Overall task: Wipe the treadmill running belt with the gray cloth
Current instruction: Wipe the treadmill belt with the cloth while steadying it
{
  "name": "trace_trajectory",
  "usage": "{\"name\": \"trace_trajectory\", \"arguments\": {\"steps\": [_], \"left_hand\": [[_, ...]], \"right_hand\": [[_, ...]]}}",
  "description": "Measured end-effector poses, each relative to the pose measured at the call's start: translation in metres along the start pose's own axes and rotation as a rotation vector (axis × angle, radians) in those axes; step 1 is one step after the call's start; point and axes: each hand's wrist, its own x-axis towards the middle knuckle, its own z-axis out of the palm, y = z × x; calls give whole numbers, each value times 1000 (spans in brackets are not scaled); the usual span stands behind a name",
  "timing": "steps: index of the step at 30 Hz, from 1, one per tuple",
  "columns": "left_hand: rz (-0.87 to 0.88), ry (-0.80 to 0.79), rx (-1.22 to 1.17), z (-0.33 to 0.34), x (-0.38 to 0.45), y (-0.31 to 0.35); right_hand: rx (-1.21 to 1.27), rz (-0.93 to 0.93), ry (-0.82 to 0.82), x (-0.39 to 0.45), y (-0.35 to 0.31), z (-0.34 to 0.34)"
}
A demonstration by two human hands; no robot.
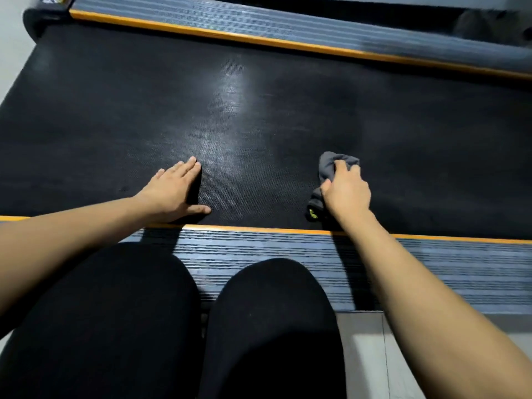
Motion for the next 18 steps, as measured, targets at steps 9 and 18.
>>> {"name": "trace_trajectory", "arguments": {"steps": [9, 18], "left_hand": [[-13, -5, 12, -1, 2, 4], [6, 14, -36, 4, 2, -3]], "right_hand": [[140, -597, -226, -61, -156, 17], [-70, -24, -71, -24, 9, -2]]}}
